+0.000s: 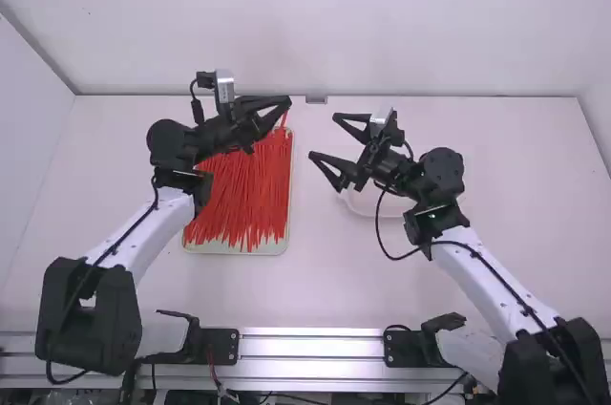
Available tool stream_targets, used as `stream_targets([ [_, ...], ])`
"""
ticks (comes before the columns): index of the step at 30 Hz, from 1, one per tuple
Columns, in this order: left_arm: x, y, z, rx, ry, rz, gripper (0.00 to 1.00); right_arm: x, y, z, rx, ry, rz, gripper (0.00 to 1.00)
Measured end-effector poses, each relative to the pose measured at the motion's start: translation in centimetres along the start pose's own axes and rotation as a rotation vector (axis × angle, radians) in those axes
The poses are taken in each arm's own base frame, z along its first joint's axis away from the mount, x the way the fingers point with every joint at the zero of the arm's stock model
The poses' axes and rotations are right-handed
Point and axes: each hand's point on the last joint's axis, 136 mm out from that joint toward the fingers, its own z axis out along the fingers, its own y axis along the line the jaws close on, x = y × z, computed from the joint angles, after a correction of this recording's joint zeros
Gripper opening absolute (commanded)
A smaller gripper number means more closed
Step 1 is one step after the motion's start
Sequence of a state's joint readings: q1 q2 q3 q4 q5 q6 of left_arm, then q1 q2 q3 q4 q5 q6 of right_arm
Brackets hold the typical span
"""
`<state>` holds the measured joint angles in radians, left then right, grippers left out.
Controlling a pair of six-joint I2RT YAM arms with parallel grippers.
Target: Fasten the cable tie
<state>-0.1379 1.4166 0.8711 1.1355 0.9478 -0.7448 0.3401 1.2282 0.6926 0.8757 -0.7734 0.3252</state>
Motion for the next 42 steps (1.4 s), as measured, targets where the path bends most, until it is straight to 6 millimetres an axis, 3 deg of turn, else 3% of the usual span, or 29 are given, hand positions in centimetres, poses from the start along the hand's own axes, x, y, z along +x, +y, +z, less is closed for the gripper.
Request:
stream_targets([
  [5, 1.5, 0.3, 1.6, 0.044, 0.037, -0.061, 0.02, 1.0, -1.4, 1.2, -0.032, -0.047, 0.043, 0.98],
  [18, 0.8, 0.0, 1.9, 0.056, 0.02, -0.068, 0.02, 2.8, -3.7, 1.5, -0.13, -0.133, 0.17, 0.99],
  [27, 1.5, -0.4, 2.6, 0.064, 0.029, -0.041, 0.02, 1.8, -1.3, 3.3, -0.257, -0.107, 0.18, 0.98],
  [42, 1.4, -0.5, 2.6, 0.068, 0.025, -0.024, 0.02, 2.0, -1.1, 3.2, -0.276, -0.089, 0.183, 0.98],
])
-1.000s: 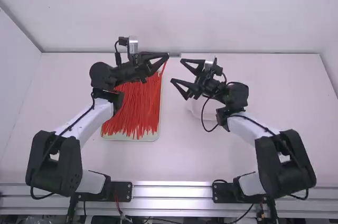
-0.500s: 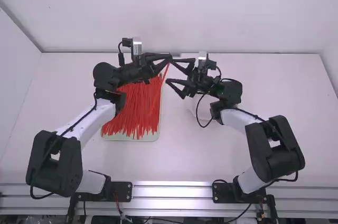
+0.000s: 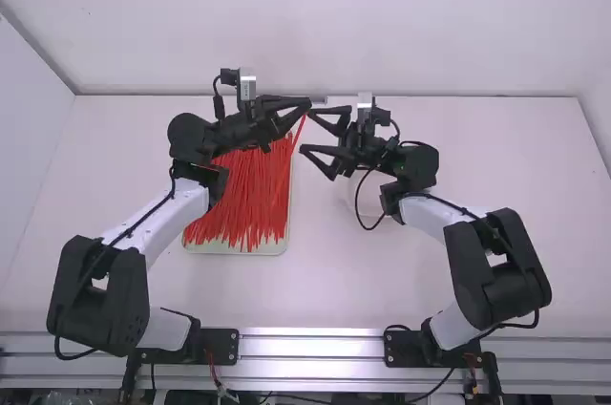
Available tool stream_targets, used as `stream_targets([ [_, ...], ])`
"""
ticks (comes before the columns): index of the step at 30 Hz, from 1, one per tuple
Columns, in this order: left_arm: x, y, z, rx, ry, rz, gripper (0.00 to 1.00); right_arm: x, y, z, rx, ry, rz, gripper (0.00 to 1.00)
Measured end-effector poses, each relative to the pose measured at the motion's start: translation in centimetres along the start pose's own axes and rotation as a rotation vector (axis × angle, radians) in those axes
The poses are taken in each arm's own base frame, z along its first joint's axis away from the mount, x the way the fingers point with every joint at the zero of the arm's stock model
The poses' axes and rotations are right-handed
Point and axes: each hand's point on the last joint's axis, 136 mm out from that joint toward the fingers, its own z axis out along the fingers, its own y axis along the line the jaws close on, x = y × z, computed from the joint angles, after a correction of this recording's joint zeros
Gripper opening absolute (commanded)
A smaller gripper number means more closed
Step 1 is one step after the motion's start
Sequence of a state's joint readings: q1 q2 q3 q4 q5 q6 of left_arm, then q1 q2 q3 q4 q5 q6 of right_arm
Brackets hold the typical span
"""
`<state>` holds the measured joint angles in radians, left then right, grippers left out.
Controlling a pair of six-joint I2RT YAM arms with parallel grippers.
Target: Fasten the cable tie
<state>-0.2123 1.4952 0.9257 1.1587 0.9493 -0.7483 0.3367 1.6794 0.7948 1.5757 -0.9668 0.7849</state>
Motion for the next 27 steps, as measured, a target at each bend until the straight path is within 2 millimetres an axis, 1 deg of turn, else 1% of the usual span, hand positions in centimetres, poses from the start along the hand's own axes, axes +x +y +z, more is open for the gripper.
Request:
stream_targets([
  [27, -0.03, 0.02, 0.2, -0.007, -0.008, 0.003, 0.02, 0.31, 0.37, 0.12, -0.018, 0.014, 0.0, 0.98],
])
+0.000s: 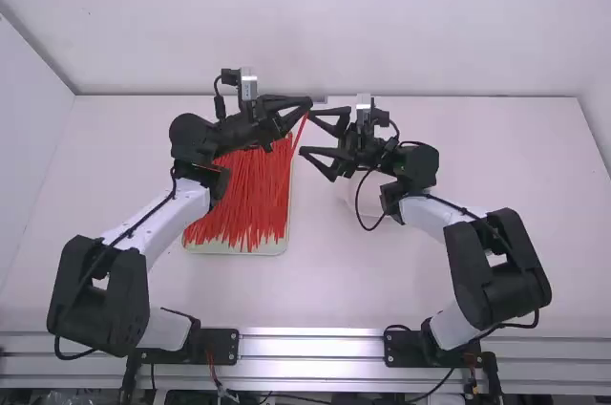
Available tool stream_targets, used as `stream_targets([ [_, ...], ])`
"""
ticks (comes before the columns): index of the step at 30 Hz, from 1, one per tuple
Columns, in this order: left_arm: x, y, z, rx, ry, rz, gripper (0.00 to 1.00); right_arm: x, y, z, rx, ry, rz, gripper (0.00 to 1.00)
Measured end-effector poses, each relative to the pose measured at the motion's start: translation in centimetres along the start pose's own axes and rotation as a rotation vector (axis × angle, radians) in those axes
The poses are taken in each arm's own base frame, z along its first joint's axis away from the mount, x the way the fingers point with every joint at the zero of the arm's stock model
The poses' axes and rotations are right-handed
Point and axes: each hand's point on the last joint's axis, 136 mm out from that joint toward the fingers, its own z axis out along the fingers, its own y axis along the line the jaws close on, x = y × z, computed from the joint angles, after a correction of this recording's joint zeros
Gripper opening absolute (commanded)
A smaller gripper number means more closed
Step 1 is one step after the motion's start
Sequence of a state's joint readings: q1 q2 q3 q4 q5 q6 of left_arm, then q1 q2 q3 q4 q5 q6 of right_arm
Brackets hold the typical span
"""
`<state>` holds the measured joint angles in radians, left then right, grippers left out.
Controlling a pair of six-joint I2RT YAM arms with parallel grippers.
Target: Fasten the cable tie
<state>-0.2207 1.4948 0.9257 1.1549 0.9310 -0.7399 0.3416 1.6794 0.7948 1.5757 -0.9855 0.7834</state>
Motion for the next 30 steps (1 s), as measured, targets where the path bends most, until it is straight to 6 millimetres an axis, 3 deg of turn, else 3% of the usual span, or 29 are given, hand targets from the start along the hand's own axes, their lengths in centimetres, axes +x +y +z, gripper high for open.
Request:
stream_targets([
  [6, 0.1, 0.0, 0.0, 0.0, 0.001, -0.003, 0.02, 0.5, 0.9, 0.8, -0.029, 0.007, 0.008, 0.82],
  [7, 0.1, -0.1, 0.1, 0.003, 0.002, -0.003, 0.02, 0.6, 1.0, 0.9, -0.032, 0.008, 0.006, 0.72],
  [10, 0.3, -0.3, 0.3, 0.01, 0.005, -0.006, 0.02, 0.5, 0.9, 0.9, -0.029, 0.005, 0.006, 0.55],
  [13, 0.3, -0.4, 0.4, 0.013, 0.005, -0.006, 0.02, 0.5, 0.9, 0.9, -0.028, 0.005, 0.005, 0.21],
  [16, 0.2, -0.5, 0.4, 0.015, 0.004, -0.003, 0.02, 0.4, 0.8, 0.9, -0.023, 0.001, 0.004, 0.0],
  [22, 0.3, -0.6, 0.4, 0.019, 0.005, -0.001, 0.02, 0.4, 0.6, 0.8, -0.016, 0.001, 0.013, 0.0],
  [23, 0.2, -0.6, 0.4, 0.019, 0.005, -0.001, 0.09, 0.4, 0.6, 0.8, -0.016, 0.002, 0.013, 0.0],
  [25, 0.3, -0.5, 0.4, 0.016, 0.006, -0.004, 0.46, 0.3, 0.5, 0.6, -0.014, 0.002, 0.016, 0.0],
  [26, 0.3, -0.5, 0.4, 0.014, 0.006, -0.003, 0.49, 0.3, 0.5, 0.6, -0.014, 0.002, 0.016, 0.0],
  [28, 0.6, -0.2, 0.4, 0.007, 0.015, -0.018, 0.86, 0.1, 0.1, 0.1, -0.007, 0.006, 0.023, 0.0],
  [30, 0.7, -0.1, 0.2, 0.004, 0.022, -0.015, 1.0, 0.0, -0.2, -0.4, 0.0, 0.011, 0.025, 0.0],
])
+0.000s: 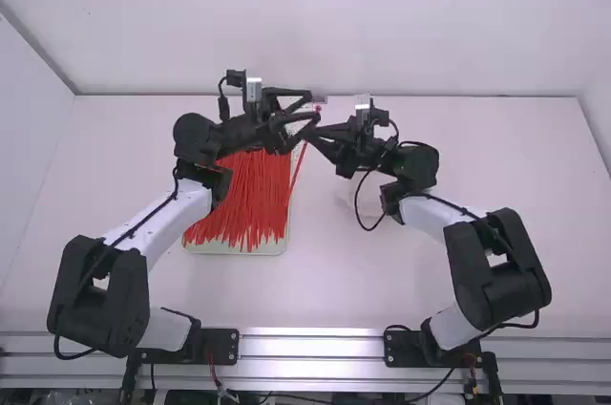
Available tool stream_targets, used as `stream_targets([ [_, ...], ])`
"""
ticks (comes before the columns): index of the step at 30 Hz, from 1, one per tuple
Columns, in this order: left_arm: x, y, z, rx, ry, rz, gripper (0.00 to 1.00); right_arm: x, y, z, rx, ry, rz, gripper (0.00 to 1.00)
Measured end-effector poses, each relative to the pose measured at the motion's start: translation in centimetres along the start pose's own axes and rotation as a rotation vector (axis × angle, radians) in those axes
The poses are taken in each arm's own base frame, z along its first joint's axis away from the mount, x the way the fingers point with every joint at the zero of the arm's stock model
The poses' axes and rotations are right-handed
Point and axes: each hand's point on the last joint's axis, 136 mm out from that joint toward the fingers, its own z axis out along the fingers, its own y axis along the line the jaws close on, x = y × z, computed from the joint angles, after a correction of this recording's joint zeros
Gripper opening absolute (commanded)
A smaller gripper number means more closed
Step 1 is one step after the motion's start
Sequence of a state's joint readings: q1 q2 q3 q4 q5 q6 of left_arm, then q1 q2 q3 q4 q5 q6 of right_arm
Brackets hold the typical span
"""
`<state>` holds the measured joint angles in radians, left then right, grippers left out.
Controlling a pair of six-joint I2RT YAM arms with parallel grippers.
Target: Fasten the cable tie
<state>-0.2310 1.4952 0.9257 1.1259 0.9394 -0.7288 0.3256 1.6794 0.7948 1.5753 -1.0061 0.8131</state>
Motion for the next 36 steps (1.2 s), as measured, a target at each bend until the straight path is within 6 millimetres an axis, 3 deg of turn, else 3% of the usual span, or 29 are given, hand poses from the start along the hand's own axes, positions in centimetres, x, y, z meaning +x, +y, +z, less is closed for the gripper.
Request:
stream_targets([
  [8, 0.4, 0.7, -1.3, 0.006, 0.051, 0.041, 0.99, -0.4, -1.3, -2.4, 0.026, 0.033, 0.01, 0.0],
  [15, -0.8, 1.8, -1.6, 0.003, 0.193, 0.032, 0.99, -0.3, -2.2, -4.0, 0.031, 0.099, 0.069, 0.0],
  [28, 0.0, -0.1, -1.0, 0.126, 0.294, 0.211, 0.99, -2.3, -3.2, -1.8, -0.042, 0.259, 0.104, 0.0],
  [31, 0.1, -0.2, -1.0, 0.137, 0.294, 0.234, 0.95, -2.4, -2.7, -1.4, -0.076, 0.275, 0.052, 0.0],
  [36, 0.0, -0.3, -1.0, 0.139, 0.292, 0.247, 0.74, -1.8, -1.6, -0.4, -0.133, 0.29, -0.008, 0.0],
])
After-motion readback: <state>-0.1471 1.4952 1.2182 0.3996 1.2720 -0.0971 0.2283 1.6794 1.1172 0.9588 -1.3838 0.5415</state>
